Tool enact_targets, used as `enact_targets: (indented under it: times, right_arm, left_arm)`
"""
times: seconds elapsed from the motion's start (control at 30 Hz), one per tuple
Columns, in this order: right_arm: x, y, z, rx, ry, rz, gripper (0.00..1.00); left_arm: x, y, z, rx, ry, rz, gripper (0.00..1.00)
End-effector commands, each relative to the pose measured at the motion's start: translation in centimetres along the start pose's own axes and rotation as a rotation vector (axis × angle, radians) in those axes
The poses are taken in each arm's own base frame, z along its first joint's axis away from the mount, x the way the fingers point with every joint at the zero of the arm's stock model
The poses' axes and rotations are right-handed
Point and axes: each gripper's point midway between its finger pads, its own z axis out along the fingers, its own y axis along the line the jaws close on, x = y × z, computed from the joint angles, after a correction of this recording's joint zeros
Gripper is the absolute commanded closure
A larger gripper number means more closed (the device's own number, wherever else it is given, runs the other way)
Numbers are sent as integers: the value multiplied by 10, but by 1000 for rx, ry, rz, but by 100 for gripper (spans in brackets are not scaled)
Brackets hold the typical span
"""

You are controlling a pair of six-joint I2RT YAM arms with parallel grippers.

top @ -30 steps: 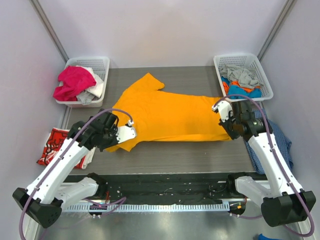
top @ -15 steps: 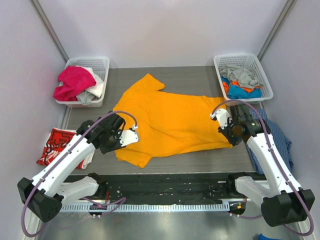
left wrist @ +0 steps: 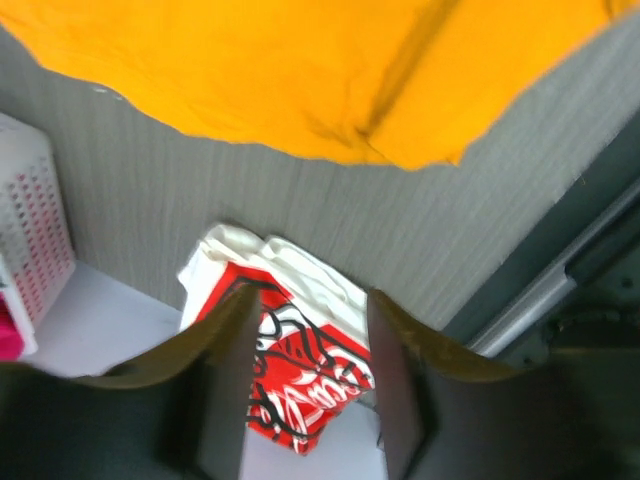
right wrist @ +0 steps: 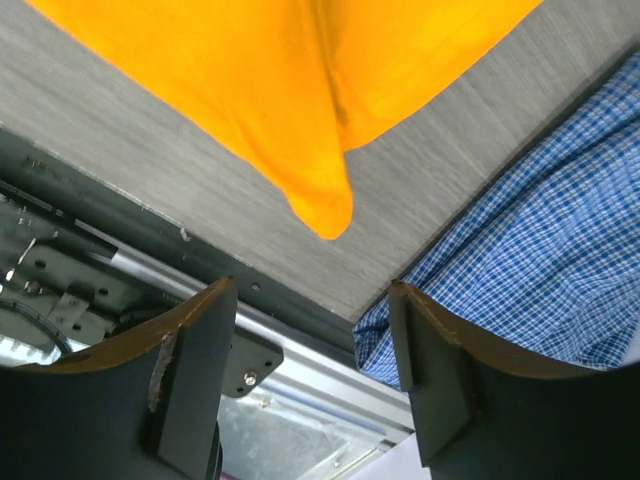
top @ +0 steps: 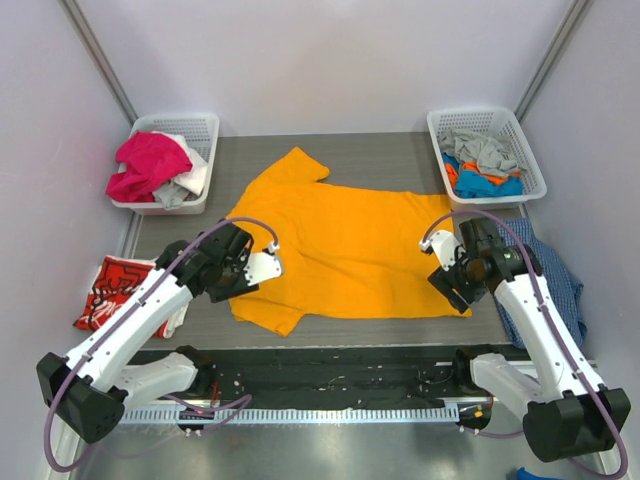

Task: Fold and stack the t-shirts
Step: Flatten out the tshirt

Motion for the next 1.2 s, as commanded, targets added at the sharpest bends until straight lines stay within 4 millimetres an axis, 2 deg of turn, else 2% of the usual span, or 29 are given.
enact_targets:
  times: [0.0,0.17,0.23,0.27,0.3,0.37,0.4,0.47,0.5,0.53,0.57,0.6,0.63,0.67,0.7,0.73,0.77,0.8,0.83,0.87,0.9,0.97,1.03,1.07,1.17]
  right_arm:
    - [-27,-30,-5,135,-97,60,28]
    - [-71,-66,1,257,-225,161,25]
    - [-92,-83,4,300,-283,188,25]
    - [-99,-90,5,318,-302,204,25]
    - [-115,-100,4,351,-357,228,25]
    - [-128,-112,14,364,-365,249,23]
    - [-140,-119,14,381,-396,263,22]
    - [-153,-132,25,400,-393,275,21]
    - [-164,-141,24,425,-423,281,21]
    - [-172,-147,26,434,-434,282,21]
    - [-176,-151,38,431,-417,281,21]
    - [-184,-159,41,449,-429,285,21]
    - [-194,-165,40,458,-445,282,21]
    - [-196,-168,58,445,-416,281,21]
    - [-203,-173,63,453,-423,281,21]
    - [-212,-179,63,459,-435,282,21]
    - [-216,-182,70,456,-430,276,21]
    - [-220,-185,87,453,-415,274,21]
    - [-224,-193,91,473,-414,278,21]
    - [-228,-196,97,480,-409,265,21]
    - [-227,-198,116,474,-380,261,21]
    - [-237,-207,122,487,-382,256,21]
    - [-240,-211,140,485,-362,244,22]
    - [-240,-213,146,490,-353,243,22]
    - [-240,-215,162,492,-333,226,22]
  left_arm:
    - [-50,48,-8,-207,-210,-75,43]
    - [-90,95,-3,-370,-321,-170,25]
    - [-101,108,2,-408,-340,-184,22]
    - [-115,122,7,-447,-371,-200,18]
    - [-120,131,9,-472,-377,-211,17]
    - [-136,156,7,-522,-426,-264,13]
    - [-143,160,21,-501,-415,-268,13]
    - [-155,184,23,-533,-447,-320,9]
    - [-158,189,41,-520,-424,-325,7]
    - [-160,202,43,-547,-436,-349,5]
    - [-165,215,40,-570,-449,-366,2]
    - [-167,222,47,-575,-443,-372,2]
    - [-165,231,62,-576,-418,-385,2]
    - [-171,246,59,-606,-439,-404,1]
    - [-172,252,64,-607,-439,-420,1]
    - [-170,258,82,-598,-411,-432,0]
    - [-175,269,80,-618,-425,-445,0]
    - [-176,275,85,-622,-421,-450,0]
    - [-177,277,103,-617,-401,-450,0]
    - [-180,286,101,-642,-405,-457,0]
    - [-181,290,109,-648,-397,-452,0]
    - [-184,301,125,-667,-382,-458,0]
    - [-183,310,133,-686,-372,-469,0]
    - [-184,313,145,-683,-357,-469,1]
    - [-188,330,148,-724,-370,-476,0]
